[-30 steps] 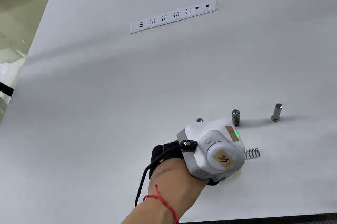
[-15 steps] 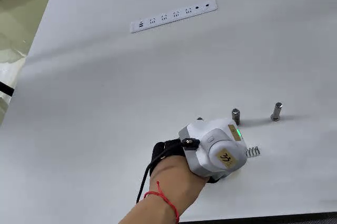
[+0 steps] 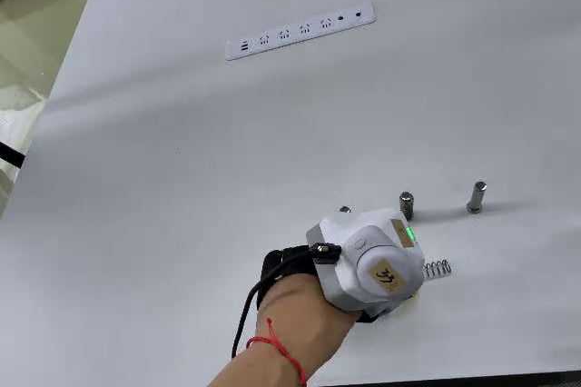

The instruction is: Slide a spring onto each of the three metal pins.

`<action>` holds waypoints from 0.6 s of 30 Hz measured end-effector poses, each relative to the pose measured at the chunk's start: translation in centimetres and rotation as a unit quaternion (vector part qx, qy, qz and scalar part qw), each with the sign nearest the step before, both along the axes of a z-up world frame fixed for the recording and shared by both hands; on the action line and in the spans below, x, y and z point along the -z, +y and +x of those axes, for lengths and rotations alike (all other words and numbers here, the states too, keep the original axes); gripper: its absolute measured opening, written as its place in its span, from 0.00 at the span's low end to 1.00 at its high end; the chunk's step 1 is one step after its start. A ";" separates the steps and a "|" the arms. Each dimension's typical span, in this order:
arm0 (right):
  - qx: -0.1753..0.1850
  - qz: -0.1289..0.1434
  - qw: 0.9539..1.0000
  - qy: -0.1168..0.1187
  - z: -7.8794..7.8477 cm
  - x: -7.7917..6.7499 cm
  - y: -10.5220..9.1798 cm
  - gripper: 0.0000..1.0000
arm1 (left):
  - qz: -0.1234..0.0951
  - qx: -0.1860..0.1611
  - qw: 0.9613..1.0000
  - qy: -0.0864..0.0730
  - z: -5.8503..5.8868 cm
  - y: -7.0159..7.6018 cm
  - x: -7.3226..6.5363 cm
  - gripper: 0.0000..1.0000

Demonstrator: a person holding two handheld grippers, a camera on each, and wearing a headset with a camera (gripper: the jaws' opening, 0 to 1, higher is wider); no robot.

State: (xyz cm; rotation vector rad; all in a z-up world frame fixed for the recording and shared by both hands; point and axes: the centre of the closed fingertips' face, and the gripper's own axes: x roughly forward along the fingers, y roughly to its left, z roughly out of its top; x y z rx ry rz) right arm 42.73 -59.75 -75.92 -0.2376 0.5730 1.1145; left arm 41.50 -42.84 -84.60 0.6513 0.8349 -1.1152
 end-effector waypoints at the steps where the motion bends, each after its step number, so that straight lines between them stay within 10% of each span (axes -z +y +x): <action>1: -0.001 0.000 1.000 0.000 0.0 0.0 0.1 0.81 | -0.002 -0.001 1.000 0.001 0.0 0.0 -0.1 0.11; 18: -0.011 -0.002 1.000 0.000 -0.2 -0.3 1.0 0.80 | -0.017 -0.007 1.000 0.006 -0.5 -0.1 -0.7 0.10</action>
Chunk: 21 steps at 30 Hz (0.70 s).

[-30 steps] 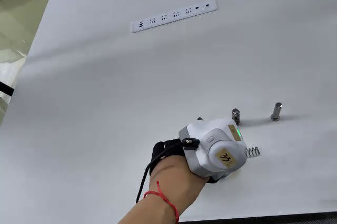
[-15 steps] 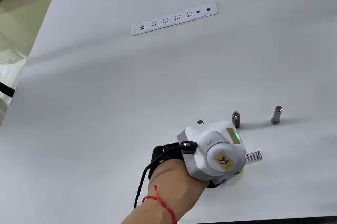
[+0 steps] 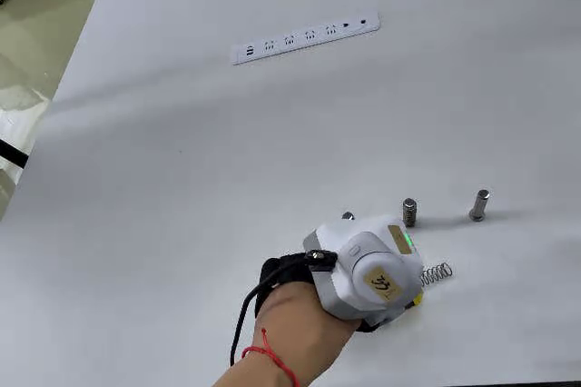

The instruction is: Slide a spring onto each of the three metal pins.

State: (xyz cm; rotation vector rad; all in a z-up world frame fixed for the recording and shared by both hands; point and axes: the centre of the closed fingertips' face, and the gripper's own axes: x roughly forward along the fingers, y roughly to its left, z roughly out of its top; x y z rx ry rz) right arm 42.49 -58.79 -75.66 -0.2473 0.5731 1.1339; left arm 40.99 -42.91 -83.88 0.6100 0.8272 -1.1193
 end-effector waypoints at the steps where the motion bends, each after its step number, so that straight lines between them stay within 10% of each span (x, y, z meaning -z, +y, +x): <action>1: 0.000 0.000 1.000 -0.001 0.0 0.0 0.0 0.80 | -0.002 0.000 1.000 -0.001 0.0 0.0 -0.1 0.10; 21: -0.018 0.018 1.000 -0.001 0.0 -2.4 1.8 0.76 | -0.084 -0.023 0.996 -0.013 -0.2 -0.9 -4.2 0.10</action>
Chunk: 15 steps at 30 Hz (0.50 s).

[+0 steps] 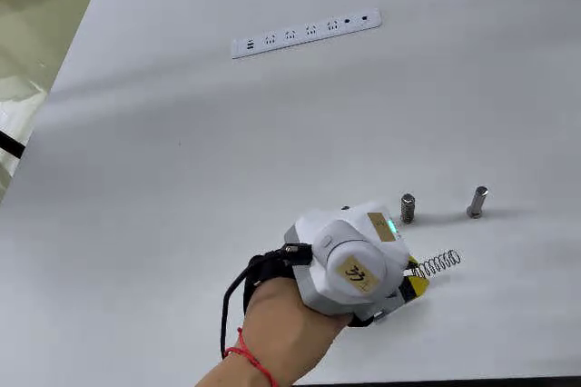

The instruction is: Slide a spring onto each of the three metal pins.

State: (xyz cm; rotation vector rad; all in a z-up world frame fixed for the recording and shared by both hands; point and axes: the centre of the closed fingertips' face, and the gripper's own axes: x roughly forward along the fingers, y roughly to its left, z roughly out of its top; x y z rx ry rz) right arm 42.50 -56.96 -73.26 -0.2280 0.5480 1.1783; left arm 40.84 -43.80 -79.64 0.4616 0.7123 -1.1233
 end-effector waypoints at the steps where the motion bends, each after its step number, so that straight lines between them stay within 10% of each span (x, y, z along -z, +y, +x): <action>1: -0.002 0.002 1.000 0.000 0.0 -0.2 0.2 0.76 | -0.008 -0.001 1.000 -0.001 0.0 -0.1 -0.4 0.10; 15: -0.019 0.093 0.995 0.028 0.7 -5.5 5.1 0.61 | -0.129 -0.037 0.990 -0.041 0.6 -0.4 -7.4 0.10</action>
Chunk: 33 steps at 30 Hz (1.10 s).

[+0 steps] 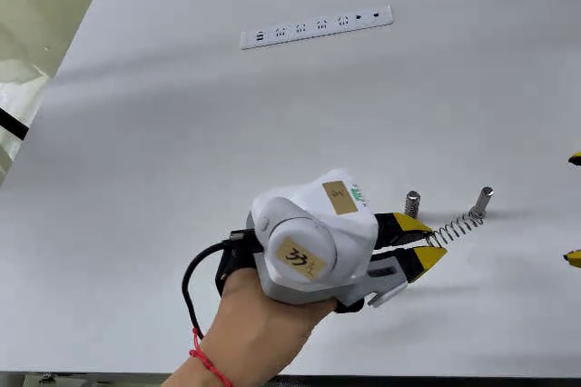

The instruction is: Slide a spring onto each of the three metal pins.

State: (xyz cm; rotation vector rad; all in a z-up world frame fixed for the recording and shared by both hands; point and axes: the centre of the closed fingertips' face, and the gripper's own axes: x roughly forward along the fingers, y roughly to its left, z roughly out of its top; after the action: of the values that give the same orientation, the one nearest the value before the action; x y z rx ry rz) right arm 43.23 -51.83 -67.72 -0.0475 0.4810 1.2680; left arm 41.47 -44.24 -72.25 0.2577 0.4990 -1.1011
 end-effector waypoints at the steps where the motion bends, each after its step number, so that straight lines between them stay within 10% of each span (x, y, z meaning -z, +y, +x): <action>1: 0.000 0.002 1.000 0.001 0.1 -0.2 0.4 0.60 | -0.008 -0.001 1.000 -0.005 0.0 0.0 -0.5 0.10; 10: 0.021 0.075 0.996 0.051 0.6 -2.3 3.2 0.43 | -0.085 -0.022 0.996 -0.022 0.3 -0.1 -3.8 0.10; 15: 0.050 0.126 0.987 0.092 1.2 -3.1 4.1 0.32 | -0.117 -0.033 0.992 -0.027 0.5 -0.1 -5.1 0.10; 18: 0.069 0.178 0.973 0.130 1.7 -3.9 4.4 0.30 | -0.136 -0.038 0.989 -0.029 0.6 -0.1 -5.8 0.10; 22: 0.074 0.181 0.970 0.142 1.8 -3.4 4.6 0.28 | -0.154 -0.043 0.987 -0.033 0.9 -0.1 -6.6 0.10; 26: 0.086 0.227 0.954 0.173 2.1 -4.4 4.7 0.24 | -0.166 -0.041 0.985 -0.034 1.0 -0.4 -7.1 0.10; 33: 0.089 0.243 0.947 0.189 2.1 -4.6 4.8 0.19 | -0.180 -0.043 0.982 -0.036 1.2 -0.6 -7.7 0.10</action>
State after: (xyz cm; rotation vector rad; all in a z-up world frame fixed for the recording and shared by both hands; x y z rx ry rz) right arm 45.34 -47.04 -63.08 0.6523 0.4735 1.1882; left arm 42.65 -44.79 -64.58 -0.0404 0.2378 -1.0731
